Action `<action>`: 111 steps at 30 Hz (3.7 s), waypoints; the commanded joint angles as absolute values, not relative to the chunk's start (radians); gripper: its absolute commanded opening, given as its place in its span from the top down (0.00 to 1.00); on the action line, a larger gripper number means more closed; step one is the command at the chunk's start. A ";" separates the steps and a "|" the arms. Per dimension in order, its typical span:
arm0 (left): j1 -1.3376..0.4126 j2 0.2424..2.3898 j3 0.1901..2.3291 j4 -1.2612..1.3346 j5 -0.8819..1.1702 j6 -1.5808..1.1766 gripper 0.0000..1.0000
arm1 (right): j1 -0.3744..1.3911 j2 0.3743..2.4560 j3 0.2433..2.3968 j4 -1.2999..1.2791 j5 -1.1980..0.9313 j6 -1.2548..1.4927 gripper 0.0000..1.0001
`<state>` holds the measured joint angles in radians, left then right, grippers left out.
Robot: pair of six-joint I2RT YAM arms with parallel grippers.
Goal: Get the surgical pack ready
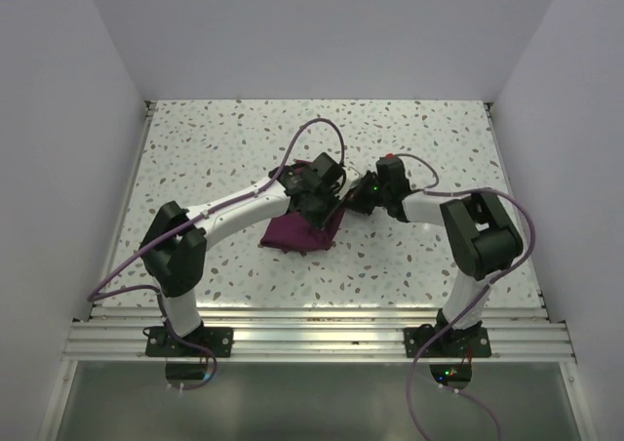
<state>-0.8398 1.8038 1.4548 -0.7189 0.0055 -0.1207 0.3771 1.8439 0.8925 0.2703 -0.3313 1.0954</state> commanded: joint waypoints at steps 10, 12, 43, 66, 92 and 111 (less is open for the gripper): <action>-0.799 1.710 1.473 -0.686 0.052 -0.121 1.00 | 0.273 1.575 0.822 0.081 -0.363 0.919 1.00; -0.798 1.709 1.473 -0.684 0.063 -0.121 1.00 | 0.276 1.589 0.816 0.118 -0.388 0.933 1.00; -0.799 1.694 1.410 -0.655 0.115 -0.143 1.00 | 0.292 1.843 0.946 0.293 -0.420 1.070 1.00; -0.758 1.579 1.224 -0.492 0.362 -0.179 0.27 | 0.250 1.779 1.325 -0.274 -0.489 0.721 1.00; -0.664 1.672 1.005 -0.210 0.603 -0.282 0.86 | 0.137 1.971 1.338 -0.239 -0.781 0.617 1.00; -0.631 1.868 0.934 -0.155 0.560 -0.316 0.77 | 0.107 2.065 1.100 -0.005 -0.841 0.661 1.00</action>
<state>-0.6666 1.8328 0.9497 -0.0731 0.6647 -0.3729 0.1181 2.0415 1.1328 -0.0292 -0.9459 0.6849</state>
